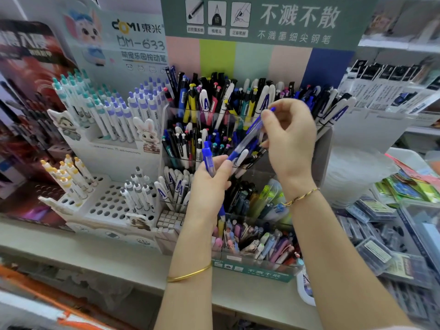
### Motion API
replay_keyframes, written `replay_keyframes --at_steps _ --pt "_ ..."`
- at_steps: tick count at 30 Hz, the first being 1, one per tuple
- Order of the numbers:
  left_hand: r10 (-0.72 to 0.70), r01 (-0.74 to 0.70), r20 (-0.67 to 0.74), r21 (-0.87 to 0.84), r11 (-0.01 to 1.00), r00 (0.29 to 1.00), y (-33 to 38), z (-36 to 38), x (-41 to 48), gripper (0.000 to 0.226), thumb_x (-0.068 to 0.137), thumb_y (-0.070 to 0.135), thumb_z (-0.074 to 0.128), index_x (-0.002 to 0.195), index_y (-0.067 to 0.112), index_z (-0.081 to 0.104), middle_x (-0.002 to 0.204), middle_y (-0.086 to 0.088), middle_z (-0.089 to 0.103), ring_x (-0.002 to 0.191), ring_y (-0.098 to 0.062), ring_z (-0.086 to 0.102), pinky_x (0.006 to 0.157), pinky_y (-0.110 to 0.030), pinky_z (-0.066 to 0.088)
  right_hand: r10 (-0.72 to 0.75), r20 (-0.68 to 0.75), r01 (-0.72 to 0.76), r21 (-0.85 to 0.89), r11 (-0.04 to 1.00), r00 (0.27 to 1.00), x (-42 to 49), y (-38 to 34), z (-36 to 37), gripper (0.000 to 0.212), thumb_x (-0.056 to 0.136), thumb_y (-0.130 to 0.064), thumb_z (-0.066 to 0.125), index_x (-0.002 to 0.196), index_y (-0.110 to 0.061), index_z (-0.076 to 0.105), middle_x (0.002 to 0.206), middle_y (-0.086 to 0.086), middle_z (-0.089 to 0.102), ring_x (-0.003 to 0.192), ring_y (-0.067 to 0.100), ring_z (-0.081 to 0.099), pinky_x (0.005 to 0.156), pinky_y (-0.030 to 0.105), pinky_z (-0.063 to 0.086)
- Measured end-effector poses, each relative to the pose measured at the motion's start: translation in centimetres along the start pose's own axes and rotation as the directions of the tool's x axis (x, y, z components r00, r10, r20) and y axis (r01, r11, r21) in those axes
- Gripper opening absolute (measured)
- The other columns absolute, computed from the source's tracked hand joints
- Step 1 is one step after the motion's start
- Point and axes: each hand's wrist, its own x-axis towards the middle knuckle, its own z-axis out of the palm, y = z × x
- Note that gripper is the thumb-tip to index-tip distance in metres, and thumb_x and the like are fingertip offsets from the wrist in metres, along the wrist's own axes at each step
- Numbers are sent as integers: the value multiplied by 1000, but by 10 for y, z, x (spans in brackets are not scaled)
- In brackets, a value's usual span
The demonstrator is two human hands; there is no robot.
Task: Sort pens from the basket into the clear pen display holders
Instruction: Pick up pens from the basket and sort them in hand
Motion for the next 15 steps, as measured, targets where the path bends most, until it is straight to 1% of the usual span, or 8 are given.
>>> replay_keyframes --at_steps 2,3,5,6,8,9,11,15 --pt "9 -8 -93 11 1000 996 0 -1 1 21 99 21 51 119 17 57 108 3 62 92 -5 61 92 -34 52 -89 -88 84 -57 995 992 1 0 1 8 91 -13 59 92 -18 53 82 -9 55 76 13 57 71 39 53" --pt "11 -10 -122 10 1000 992 1 -2 2 21 100 20 51 120 16 55 107 2 61 88 -5 61 87 -32 54 -139 -95 129 -104 986 986 0 0 2 7 91 -12 59 93 -16 53 82 -9 53 76 11 55 72 35 52" --pt "-3 0 -132 -22 1000 991 4 -2 2 15 101 17 48 115 16 55 97 -1 63 76 -7 64 67 -24 57 -210 -66 196 -176 965 975 -5 3 6 5 91 -9 59 93 -12 56 85 -4 55 78 13 54 73 30 49" --pt "-18 13 -122 -41 999 992 6 -2 2 11 101 16 47 108 16 55 89 -3 63 63 -6 62 54 -21 54 -231 -38 219 -205 954 972 -8 5 9 4 90 -8 60 94 -9 57 86 -1 56 78 15 54 73 28 49" --pt "-26 25 -105 -12 1000 994 6 -3 1 8 100 16 49 98 16 57 76 -2 61 41 -4 47 37 -17 39 -247 27 245 -268 932 969 -11 10 12 4 90 -9 61 93 -6 60 85 1 60 77 15 56 72 29 50" --pt "-23 25 -96 11 1000 995 5 -3 2 7 99 16 52 97 14 58 72 -2 59 38 -4 40 36 -16 33 -246 59 252 -303 919 967 -12 13 13 4 90 -10 62 93 -7 62 84 1 62 77 17 58 72 31 51" --pt "-18 24 -88 68 997 996 2 -4 3 8 95 16 57 101 10 59 69 0 57 40 -3 39 40 -17 34 -225 115 252 -408 878 968 -12 18 13 8 90 -16 62 91 -10 67 84 1 67 80 20 59 72 36 50" --pt "-43 52 -69 127 991 997 3 -4 4 14 91 10 60 104 9 56 76 -1 56 57 -8 48 58 -24 40 -122 234 245 -622 744 965 -13 24 13 21 93 -30 60 94 -16 75 95 3 64 96 26 50 73 27 31"
